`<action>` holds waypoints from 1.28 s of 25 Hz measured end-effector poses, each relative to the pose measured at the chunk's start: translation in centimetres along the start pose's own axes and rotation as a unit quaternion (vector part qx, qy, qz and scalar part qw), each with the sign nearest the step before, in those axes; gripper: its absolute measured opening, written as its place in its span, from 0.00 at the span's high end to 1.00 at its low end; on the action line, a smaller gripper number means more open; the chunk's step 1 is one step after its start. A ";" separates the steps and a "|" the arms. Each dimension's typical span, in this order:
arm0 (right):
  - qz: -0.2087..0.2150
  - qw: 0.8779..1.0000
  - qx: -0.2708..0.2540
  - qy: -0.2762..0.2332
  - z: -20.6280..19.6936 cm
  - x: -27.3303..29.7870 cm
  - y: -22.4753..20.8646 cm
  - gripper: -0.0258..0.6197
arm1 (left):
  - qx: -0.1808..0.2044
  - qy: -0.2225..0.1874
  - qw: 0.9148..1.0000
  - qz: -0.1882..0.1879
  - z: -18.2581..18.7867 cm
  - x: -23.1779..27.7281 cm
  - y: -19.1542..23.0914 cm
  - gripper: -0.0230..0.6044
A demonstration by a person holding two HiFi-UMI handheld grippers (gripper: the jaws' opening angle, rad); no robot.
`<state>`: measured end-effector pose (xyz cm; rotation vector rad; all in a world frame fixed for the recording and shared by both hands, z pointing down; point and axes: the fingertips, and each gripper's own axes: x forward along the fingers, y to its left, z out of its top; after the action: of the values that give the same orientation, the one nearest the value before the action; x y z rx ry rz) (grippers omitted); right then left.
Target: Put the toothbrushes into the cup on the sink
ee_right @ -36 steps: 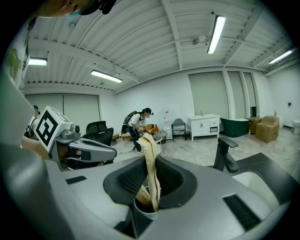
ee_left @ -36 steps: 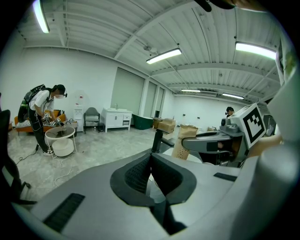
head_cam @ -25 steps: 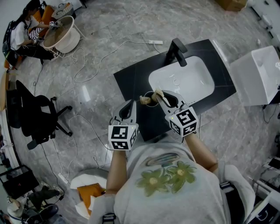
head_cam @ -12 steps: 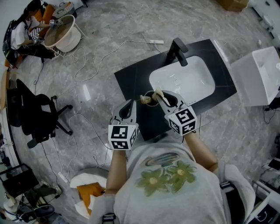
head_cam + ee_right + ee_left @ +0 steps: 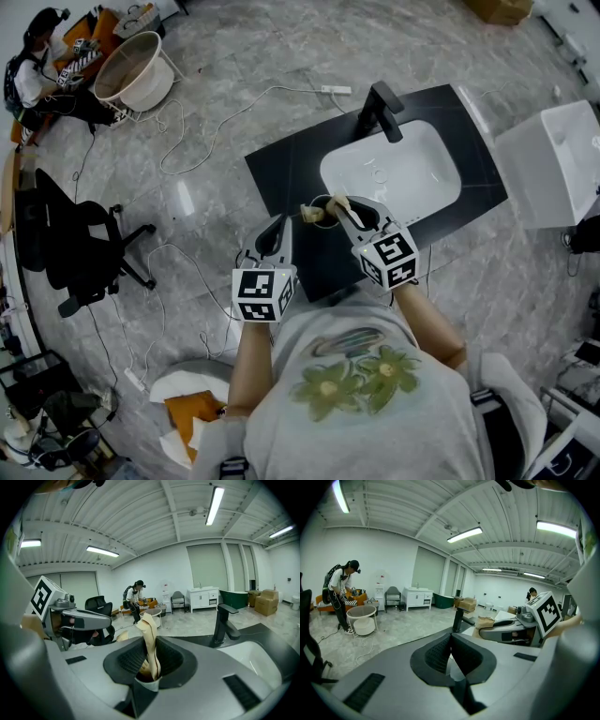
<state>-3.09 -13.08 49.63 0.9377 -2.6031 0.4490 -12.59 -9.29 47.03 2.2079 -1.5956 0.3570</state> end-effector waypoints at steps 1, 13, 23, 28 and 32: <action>0.000 1.000 0.000 0.002 -0.1 0.0 0.0 0.84 | 0.000 0.001 1.000 0.000 0.0 0.0 0.0 0.93; 0.002 1.000 0.003 0.020 -1.6 0.4 -0.3 0.84 | -0.001 0.005 1.000 0.002 -0.1 0.0 -0.3 0.93; 0.008 0.999 0.004 0.041 -3.3 1.2 -0.5 0.84 | -0.004 0.009 1.000 0.006 -0.6 0.1 -0.4 0.93; 0.011 0.999 0.005 0.044 -3.6 1.3 -0.6 0.84 | -0.006 0.009 1.000 0.007 -0.7 0.0 -0.5 0.93; 0.013 0.999 0.006 0.044 -3.7 1.3 -0.6 0.84 | -0.008 0.008 1.000 0.007 -0.7 -0.1 -0.5 0.93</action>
<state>-2.91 -12.77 53.57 0.8700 -2.5378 0.5017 -12.10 -8.76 47.52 2.1775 -1.6013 0.3646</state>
